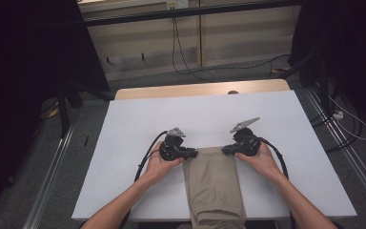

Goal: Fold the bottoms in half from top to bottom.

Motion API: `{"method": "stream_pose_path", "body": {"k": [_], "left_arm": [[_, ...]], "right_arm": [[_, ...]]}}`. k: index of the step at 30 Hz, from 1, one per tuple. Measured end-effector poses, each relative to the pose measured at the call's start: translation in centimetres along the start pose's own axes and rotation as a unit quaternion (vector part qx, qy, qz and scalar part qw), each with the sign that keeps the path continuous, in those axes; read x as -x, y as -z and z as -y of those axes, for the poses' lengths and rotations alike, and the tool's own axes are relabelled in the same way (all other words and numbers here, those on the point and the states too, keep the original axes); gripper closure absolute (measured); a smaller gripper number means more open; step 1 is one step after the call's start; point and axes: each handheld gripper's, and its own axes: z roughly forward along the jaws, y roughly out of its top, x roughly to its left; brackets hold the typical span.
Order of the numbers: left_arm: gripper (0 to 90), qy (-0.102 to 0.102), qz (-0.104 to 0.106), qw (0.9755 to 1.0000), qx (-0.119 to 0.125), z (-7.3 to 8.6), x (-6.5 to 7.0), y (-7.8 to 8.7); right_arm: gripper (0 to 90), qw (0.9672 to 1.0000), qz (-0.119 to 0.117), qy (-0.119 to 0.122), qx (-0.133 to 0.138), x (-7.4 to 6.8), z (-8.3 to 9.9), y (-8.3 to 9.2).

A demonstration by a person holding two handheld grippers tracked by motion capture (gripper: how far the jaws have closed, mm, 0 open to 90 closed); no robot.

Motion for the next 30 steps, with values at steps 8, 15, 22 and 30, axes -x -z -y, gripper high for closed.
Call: {"method": "stream_pose_path", "body": {"k": [8, 15, 22, 30], "left_arm": [[84.3, 0.03, -0.033, 0.9971, 0.061, -2.1, -0.9, 2.6], [84.3, 0.038, -0.07, 0.9909, 0.108, -4.4, -1.9, 4.8], [84.4, 0.054, -0.1, 0.9842, 0.136, -6.9, -4.3, 5.6], [84.4, 0.082, -0.116, 0.9771, 0.159, -9.8, -7.1, 4.8]], "right_arm": [[86.1, 0.9963, 0.02, -0.022, 0.081, 0.1, -2.0, 2.0], [86.3, 0.9906, 0.029, -0.033, 0.13, 0.7, -5.5, 2.8], [86.3, 0.9852, 0.05, -0.046, 0.157, 1.7, -8.9, 2.9], [86.3, 0.9814, 0.074, -0.068, 0.163, 3.9, -11.9, 2.5]]}}
